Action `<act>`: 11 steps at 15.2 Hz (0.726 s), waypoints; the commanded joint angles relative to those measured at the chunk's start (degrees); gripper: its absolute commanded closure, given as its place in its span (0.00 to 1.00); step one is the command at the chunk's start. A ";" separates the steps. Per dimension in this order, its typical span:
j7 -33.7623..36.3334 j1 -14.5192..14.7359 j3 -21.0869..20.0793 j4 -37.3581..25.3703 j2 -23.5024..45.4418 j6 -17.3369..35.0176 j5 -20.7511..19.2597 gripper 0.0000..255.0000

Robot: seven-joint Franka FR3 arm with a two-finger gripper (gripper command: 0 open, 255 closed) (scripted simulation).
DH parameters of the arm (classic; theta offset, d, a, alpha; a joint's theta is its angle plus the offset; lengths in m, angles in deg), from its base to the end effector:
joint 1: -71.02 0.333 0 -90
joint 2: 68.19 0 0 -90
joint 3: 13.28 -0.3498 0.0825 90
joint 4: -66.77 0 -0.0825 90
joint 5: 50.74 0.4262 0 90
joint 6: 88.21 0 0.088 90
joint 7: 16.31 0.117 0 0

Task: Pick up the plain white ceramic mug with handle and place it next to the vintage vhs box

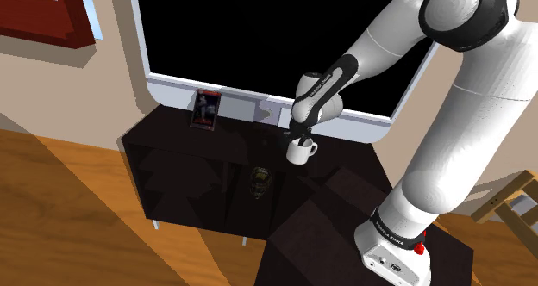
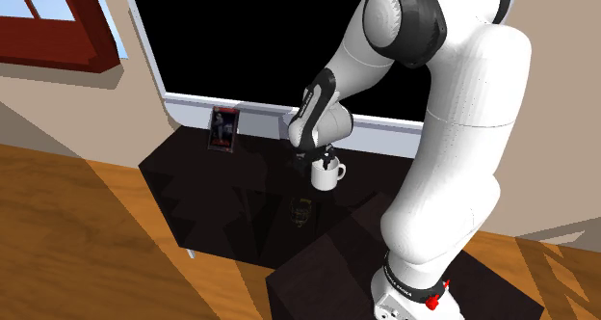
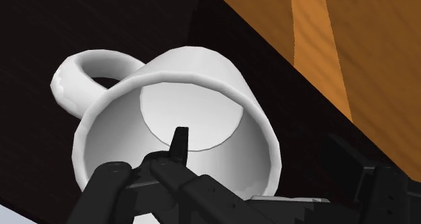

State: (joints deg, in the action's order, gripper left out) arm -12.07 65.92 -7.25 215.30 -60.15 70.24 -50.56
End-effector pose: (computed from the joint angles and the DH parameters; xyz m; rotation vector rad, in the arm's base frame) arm 0.4586 -0.0919 0.1959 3.0973 -0.4205 0.0512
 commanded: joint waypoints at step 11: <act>0.14 0.04 0.09 0.05 -0.88 -0.82 -0.22 1.00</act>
State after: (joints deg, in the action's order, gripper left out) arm -12.05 65.92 -7.19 215.26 -60.55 69.79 -50.65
